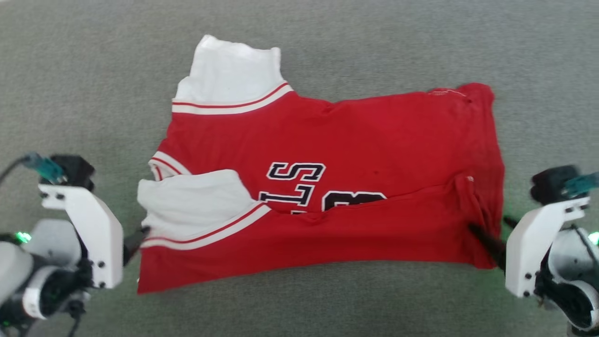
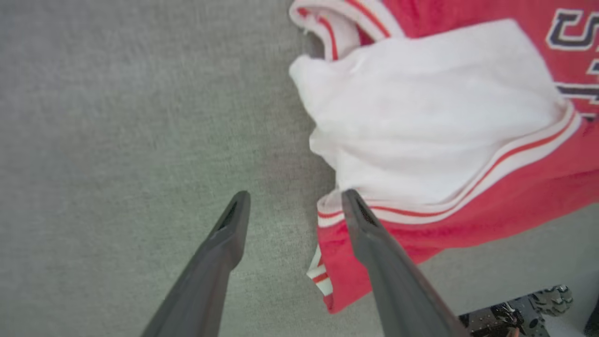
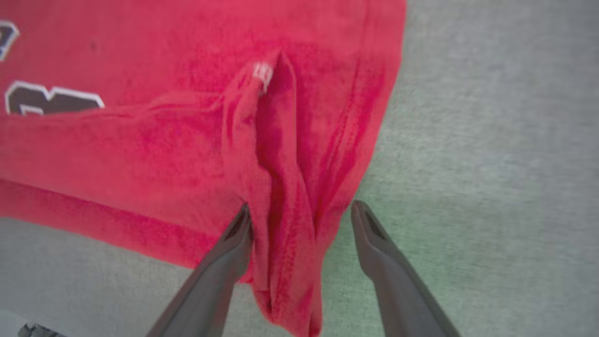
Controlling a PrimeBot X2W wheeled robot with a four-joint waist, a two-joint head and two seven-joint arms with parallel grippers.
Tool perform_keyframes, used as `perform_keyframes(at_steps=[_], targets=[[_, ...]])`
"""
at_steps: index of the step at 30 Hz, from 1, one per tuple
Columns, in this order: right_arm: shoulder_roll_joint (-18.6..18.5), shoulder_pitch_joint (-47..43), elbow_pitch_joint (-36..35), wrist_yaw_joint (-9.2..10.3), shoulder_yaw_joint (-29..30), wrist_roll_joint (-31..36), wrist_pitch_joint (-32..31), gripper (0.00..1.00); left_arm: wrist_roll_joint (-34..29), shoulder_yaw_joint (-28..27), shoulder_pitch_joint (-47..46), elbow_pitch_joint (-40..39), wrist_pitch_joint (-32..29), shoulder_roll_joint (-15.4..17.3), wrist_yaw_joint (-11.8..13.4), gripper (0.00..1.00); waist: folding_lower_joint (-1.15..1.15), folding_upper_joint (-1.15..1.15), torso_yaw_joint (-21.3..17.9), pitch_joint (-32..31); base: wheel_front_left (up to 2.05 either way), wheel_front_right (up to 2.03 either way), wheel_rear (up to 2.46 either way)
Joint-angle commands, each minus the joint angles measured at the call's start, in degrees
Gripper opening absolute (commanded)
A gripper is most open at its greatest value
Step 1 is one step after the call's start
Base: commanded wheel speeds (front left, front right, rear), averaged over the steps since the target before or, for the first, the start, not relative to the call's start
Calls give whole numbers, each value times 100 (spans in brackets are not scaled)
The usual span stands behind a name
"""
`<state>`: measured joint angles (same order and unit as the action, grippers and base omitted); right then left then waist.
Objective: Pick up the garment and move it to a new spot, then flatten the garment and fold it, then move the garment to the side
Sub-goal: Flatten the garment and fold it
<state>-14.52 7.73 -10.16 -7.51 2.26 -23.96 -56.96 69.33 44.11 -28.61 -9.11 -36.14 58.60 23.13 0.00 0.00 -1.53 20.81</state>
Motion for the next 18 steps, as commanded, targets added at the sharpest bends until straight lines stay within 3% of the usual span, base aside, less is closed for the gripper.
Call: perform_keyframes(at_steps=[1, 9, 18], targets=[[95, 97, -128, 2, 42, 55, 216, 100, -108, -44, -150, -111, -86, 90, 27, 100, 0, 0, -101, -54, 0, 0, 0], [300, 193, -709, 2, -3, 283, 1432, 100, -419, -207, -953, -132, -422, 278, -204, 100, 0, 0, -472, -78, 0, 0, 0], [654, 495, -663, 3, -483, 816, 3457, 100, -813, -249, -2284, 1087, -543, -215, -1000, 100, 0, 0, -1167, 53, 0, 0, 0]])
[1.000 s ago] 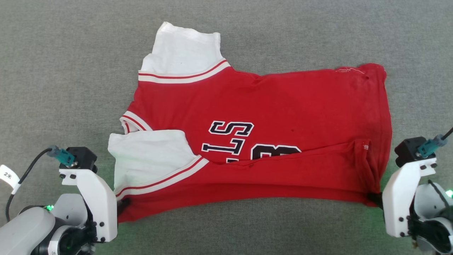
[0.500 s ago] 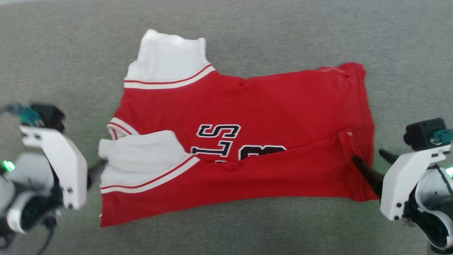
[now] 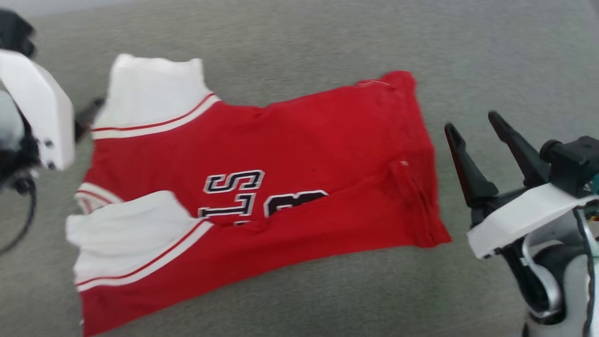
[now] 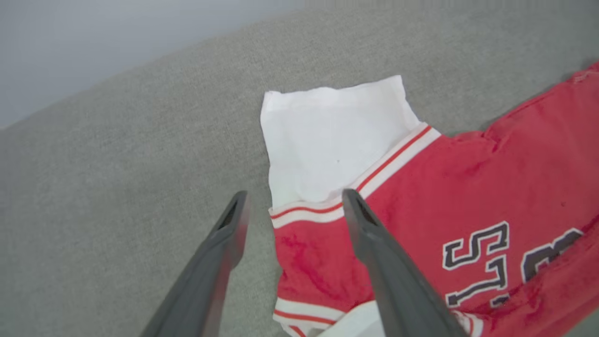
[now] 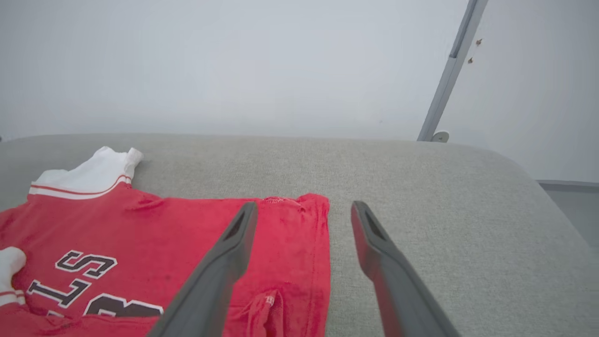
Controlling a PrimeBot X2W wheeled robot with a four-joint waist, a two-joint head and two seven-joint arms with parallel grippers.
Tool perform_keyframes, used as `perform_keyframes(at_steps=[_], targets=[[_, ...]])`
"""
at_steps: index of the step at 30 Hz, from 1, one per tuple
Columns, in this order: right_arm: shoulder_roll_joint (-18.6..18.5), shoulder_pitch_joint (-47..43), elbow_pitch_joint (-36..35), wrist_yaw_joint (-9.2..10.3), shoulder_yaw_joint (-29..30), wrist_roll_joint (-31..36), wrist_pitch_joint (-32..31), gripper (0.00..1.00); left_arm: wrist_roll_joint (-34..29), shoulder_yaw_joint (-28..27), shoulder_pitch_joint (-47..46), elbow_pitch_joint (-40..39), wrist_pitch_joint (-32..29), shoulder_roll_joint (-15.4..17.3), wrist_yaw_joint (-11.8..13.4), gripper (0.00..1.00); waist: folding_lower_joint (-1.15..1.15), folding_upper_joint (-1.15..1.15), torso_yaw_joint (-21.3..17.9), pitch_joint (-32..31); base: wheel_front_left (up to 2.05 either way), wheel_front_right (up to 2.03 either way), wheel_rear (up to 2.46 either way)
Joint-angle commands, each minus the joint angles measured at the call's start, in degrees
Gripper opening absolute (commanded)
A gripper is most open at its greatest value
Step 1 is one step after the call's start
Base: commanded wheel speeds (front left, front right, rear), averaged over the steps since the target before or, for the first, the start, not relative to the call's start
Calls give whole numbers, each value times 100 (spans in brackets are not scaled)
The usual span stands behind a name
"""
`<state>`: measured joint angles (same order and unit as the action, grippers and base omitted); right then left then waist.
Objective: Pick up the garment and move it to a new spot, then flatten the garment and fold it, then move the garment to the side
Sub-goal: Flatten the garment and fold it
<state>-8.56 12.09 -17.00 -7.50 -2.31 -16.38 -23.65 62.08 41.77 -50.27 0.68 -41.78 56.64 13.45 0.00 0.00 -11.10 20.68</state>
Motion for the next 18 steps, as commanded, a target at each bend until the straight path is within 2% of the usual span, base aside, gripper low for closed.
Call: perform_keyframes(at_steps=[1, 5, 7, 11, 18], targets=[[115, 86, 59, 2, -65, 92, 337, 100, -107, 6, -229, 316, 0, -80, -136, 100, 0, 0, -285, 86, 0, 0, 0], [323, 188, 314, 1, -204, 423, 1166, 100, -257, 45, -781, 1383, -68, -328, -443, 100, 0, 0, -641, 240, 0, 0, 0], [407, 243, 424, 1, -244, 428, 1355, 100, -262, 35, -931, 1756, -65, -425, -551, 100, 0, 0, -763, 316, 0, 0, 0], [483, 314, 616, 1, -380, 383, 1547, 100, -276, 12, -1255, 2505, -124, -559, -696, 100, 0, 0, -950, 488, 0, 0, 0], [497, 590, 906, 1, -688, 235, 1422, 100, -441, 176, -1633, 3482, -278, -746, -903, 100, 0, 0, -1119, 774, 0, 0, 0]])
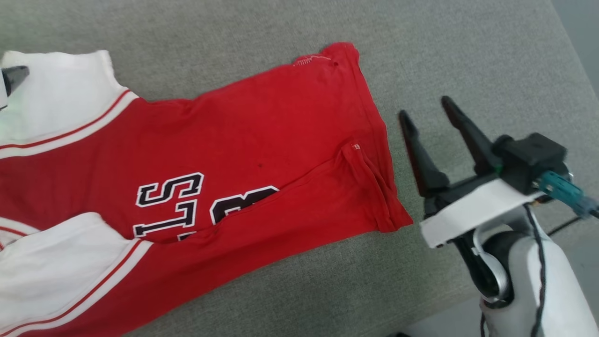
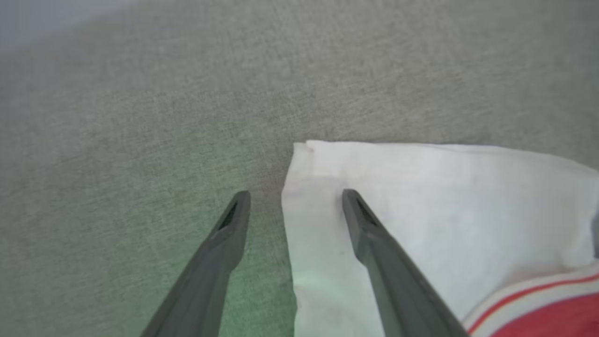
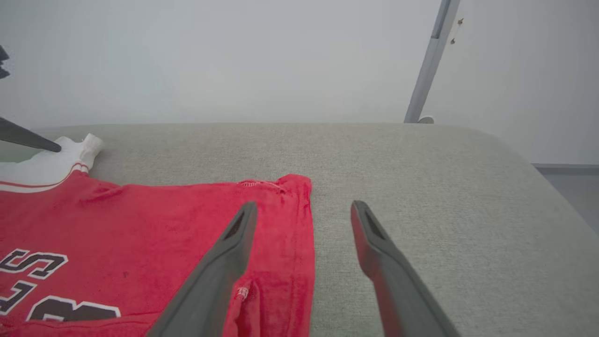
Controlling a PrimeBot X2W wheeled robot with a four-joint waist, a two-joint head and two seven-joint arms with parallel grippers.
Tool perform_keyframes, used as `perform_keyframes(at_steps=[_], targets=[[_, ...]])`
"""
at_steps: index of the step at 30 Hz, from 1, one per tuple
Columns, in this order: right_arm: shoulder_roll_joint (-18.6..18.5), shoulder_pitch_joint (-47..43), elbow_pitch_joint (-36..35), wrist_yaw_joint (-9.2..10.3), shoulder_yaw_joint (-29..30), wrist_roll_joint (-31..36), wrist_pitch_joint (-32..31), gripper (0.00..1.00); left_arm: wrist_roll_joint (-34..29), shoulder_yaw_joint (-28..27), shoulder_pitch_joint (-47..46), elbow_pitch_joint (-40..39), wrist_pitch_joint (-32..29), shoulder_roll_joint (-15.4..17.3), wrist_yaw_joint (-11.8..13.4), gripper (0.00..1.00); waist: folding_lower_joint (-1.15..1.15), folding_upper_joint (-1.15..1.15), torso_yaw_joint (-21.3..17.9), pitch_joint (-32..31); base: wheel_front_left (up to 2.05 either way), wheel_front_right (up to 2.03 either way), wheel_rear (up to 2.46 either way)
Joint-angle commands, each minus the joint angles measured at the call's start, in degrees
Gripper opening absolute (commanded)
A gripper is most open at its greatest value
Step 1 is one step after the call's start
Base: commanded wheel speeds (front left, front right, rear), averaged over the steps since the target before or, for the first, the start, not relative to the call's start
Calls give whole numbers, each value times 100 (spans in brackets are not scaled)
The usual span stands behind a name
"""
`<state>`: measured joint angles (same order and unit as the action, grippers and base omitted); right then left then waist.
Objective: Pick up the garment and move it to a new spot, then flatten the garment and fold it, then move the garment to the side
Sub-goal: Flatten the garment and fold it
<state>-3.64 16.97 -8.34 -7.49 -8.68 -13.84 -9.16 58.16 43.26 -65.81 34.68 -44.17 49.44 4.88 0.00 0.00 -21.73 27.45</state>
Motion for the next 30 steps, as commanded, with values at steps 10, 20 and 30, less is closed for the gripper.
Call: perform_keyframes(at_steps=[10, 20, 30], targets=[[-259, 1119, 803, 0, -420, -425, -754, 100, -7, 253, -275, 998, -467, -568, -224, 0, 0, 0, 118, 405, 0, 0, 0], [-834, 2658, 2112, 1, -759, -769, -1682, 100, -173, 405, -838, 1109, -316, -1148, -483, 0, 0, 0, 640, 598, 0, 0, 0], [-1129, 3640, 3742, 1, -1431, -1480, -3356, 100, -198, 462, -1092, 1380, -137, -1541, -692, 0, 0, 0, 980, 674, 0, 0, 0]])
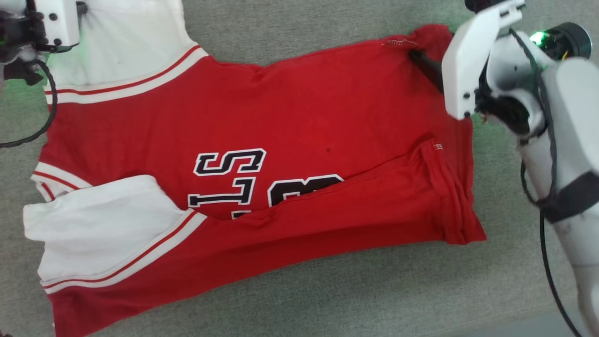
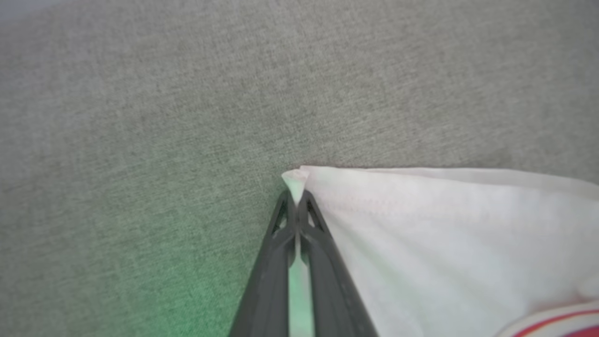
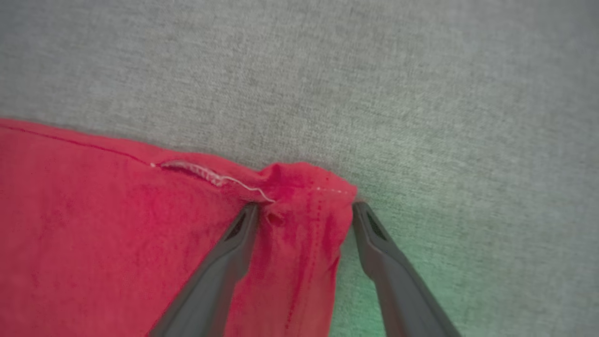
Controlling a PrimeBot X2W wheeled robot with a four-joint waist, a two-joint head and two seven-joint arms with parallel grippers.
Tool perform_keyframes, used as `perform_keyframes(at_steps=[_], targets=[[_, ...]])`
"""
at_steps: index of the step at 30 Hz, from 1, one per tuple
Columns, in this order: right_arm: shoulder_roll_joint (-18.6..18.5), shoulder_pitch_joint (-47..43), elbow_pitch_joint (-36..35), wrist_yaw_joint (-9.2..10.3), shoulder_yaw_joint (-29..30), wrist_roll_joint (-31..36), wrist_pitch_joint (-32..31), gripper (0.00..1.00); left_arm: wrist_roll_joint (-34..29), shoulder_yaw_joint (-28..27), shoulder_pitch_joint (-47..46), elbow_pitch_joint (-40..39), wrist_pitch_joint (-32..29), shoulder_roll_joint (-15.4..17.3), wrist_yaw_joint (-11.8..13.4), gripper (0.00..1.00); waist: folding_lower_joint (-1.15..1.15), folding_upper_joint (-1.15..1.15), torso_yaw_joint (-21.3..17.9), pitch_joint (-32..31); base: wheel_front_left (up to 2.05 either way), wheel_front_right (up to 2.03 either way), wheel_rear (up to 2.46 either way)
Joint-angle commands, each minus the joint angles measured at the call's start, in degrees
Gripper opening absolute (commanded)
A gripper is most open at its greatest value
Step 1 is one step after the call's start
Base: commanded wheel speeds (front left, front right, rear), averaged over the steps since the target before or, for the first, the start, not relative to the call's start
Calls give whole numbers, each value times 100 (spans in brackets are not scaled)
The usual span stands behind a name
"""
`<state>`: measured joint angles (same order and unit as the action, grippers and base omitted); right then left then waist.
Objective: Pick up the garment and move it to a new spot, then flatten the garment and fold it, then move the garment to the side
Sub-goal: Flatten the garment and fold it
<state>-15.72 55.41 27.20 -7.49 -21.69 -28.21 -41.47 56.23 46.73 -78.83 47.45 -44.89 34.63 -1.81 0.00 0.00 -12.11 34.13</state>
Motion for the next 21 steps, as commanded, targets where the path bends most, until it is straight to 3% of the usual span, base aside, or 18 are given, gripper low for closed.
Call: perform_keyframes(at_steps=[1, 2, 3, 4, 13, 21], targets=[[99, -198, 330, -2, -169, -176, -334, 100, 6, 115, 210, 139, -45, -97, -43, 0, 0, 0, 41, 3, 0, 0, 0], [119, -190, 490, -2, -199, -281, -577, 62, 15, 114, 215, 180, -17, -131, -60, 0, 0, 0, 61, -2, 0, 0, 0], [120, -196, 608, -2, -275, -372, -868, 12, 32, 108, 228, 230, -5, -163, -69, 0, 0, 0, 81, -13, 0, 0, 0], [94, -186, 705, -5, -287, -421, -1047, 0, 42, 107, 235, 269, 6, -178, -75, 0, 0, 0, 101, -27, 0, 0, 0], [-187, 65, 386, 1, 15, -407, -1048, 0, 189, 38, 67, 411, -7, -220, -267, 0, 0, 0, 303, -314, 0, 0, 0], [-563, -389, -481, 1, 265, -411, -949, 0, 205, 152, 55, -119, -434, -76, -279, 0, 0, 0, 538, -732, 0, 0, 0]])
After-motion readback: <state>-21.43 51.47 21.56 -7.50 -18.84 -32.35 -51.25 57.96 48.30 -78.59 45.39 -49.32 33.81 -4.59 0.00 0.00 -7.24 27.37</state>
